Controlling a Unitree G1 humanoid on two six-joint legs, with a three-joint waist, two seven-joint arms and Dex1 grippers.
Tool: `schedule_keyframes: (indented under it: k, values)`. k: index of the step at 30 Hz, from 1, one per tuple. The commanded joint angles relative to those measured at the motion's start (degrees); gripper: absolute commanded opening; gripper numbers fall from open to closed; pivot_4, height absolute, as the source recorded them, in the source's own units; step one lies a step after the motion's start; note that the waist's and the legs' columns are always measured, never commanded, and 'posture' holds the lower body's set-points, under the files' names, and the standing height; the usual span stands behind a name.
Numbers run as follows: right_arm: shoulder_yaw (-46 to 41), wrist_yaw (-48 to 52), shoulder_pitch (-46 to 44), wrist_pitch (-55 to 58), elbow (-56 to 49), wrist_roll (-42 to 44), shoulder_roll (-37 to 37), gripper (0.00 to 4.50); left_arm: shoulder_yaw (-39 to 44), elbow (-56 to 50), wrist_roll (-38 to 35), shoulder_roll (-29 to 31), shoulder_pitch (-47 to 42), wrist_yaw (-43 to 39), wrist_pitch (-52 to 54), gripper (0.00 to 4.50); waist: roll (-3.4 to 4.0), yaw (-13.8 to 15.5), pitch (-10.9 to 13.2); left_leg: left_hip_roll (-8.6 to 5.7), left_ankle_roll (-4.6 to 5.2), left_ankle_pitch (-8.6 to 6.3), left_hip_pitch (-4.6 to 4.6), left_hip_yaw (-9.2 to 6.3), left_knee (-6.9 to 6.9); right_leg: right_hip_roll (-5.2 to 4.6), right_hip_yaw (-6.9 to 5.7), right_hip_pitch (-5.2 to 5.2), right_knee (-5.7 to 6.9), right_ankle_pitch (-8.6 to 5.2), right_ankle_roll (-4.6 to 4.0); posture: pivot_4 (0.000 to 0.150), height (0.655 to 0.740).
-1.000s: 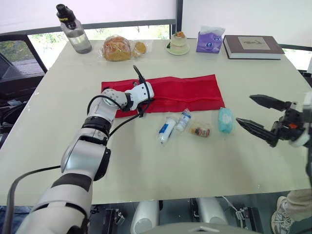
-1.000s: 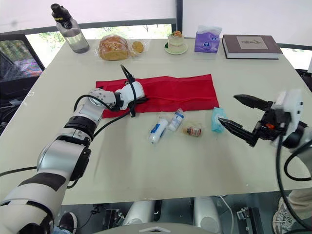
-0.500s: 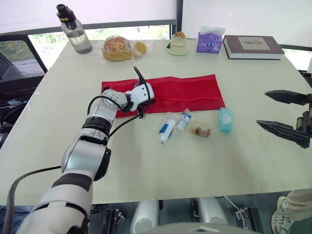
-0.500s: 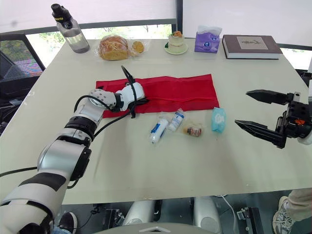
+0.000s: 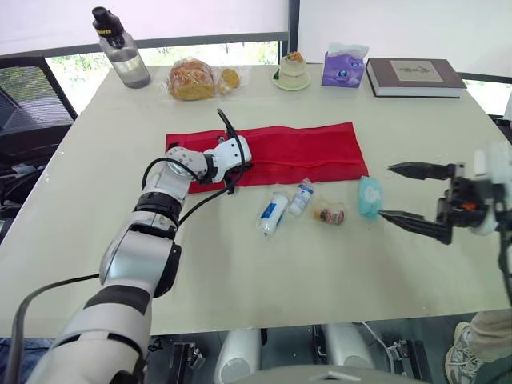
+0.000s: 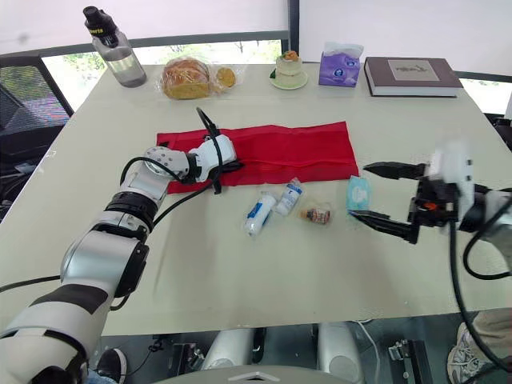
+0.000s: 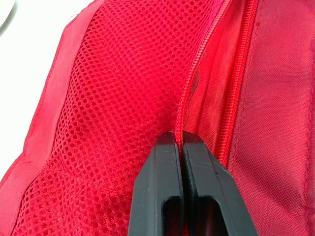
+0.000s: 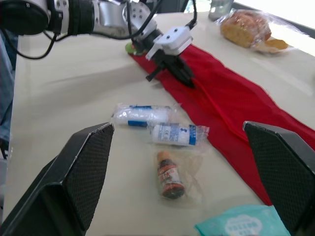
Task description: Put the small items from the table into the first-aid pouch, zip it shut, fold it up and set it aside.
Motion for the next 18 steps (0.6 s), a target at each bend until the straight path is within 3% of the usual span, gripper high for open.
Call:
schedule_keyframes:
  k: [1,6,10,18]
  values:
    - [9.28,-1.25,-6.58,-4.40,0.68,-8.24,3.10,4.50,0.89,-2.19,-1.02,0.42,0.08,0.00,0.11,0.05,0.00,-0.20,0.00,0.00,0.00,0.00,0.00,0.00,0.00,0.00,0.00,0.00,0.00,0.00,0.00,0.150,0.7400]
    - [21.99,1.60,-20.04,-6.35,7.05,-14.63,11.38,4.50,1.07,-1.82,-1.20,0.13,0.03,0.33,0.12,0.05,0.00,-0.18,0.00,0.00,-0.01,0.01,0.03,-0.04,0.03,0.02,-0.03,-0.01,0.07,0.00,0.00,0.150,0.7400]
    - [31.95,2.18,-30.81,-10.76,18.78,-25.91,17.16,4.50,1.04,-1.52,-1.18,0.20,0.05,0.52,0.15,0.05,0.00,-0.17,0.00,0.00,-0.01,0.01,0.00,-0.05,0.04,0.02,-0.06,-0.02,0.04,0.01,-0.01,0.150,0.7400]
    - [40.38,5.37,-38.36,-16.35,31.84,-35.38,24.66,4.50,1.78,-1.67,-2.08,0.73,0.85,1.10,0.93,0.05,0.01,0.00,0.00,0.00,-0.01,0.01,-0.11,-0.04,0.03,0.01,-0.07,-0.10,0.02,0.01,-0.03,0.150,0.7400]
